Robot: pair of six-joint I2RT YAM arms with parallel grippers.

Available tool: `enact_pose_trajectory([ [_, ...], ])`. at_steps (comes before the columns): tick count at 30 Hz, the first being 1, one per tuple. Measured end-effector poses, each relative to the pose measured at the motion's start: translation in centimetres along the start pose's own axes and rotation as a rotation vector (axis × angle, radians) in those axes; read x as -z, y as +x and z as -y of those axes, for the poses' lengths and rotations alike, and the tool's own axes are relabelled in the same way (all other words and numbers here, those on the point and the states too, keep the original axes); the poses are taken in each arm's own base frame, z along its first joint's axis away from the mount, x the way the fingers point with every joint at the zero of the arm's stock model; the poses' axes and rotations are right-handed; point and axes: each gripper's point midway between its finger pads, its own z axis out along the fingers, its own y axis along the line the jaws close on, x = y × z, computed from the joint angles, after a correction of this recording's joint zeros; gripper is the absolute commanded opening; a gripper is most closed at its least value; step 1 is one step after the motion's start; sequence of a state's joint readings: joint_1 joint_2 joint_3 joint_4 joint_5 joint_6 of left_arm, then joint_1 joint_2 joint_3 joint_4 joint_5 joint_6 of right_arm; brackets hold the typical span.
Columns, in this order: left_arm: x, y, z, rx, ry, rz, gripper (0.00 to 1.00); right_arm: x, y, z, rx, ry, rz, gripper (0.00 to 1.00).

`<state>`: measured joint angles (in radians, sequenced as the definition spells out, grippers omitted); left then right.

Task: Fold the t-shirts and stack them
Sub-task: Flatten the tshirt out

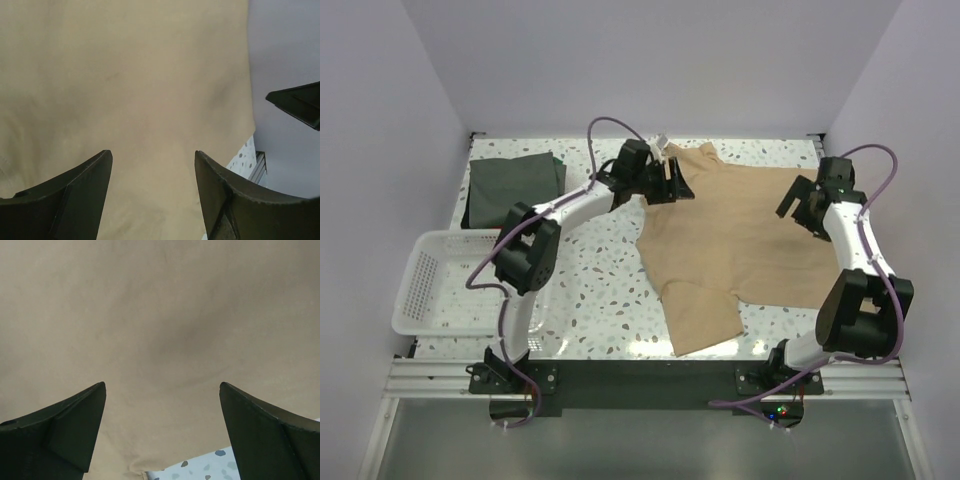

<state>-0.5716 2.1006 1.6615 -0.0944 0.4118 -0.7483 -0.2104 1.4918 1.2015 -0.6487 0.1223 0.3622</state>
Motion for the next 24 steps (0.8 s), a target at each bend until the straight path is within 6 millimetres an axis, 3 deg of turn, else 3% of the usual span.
enact_pose_trajectory([
  [3,-1.4,3.1,-2.9,0.057,-0.055,-0.069,0.73,-0.6,2.0,0.4,0.006,0.003,-0.055,0.99],
  [7,-1.9,5.7,-5.6,0.102,-0.116,-0.124,0.74,-0.9,3.4,0.4,0.010,-0.007,-0.095,0.99],
  [13,-2.4,7.4,-8.1,0.147,-0.153,-0.166,0.76,-1.3,5.1,0.0,0.032,-0.050,-0.149,0.98],
  [24,-0.5,3.7,-12.2,0.207,-0.182,-0.103,0.76,-5.1,10.1,-1.2,0.076,-0.096,-0.362,0.96],
])
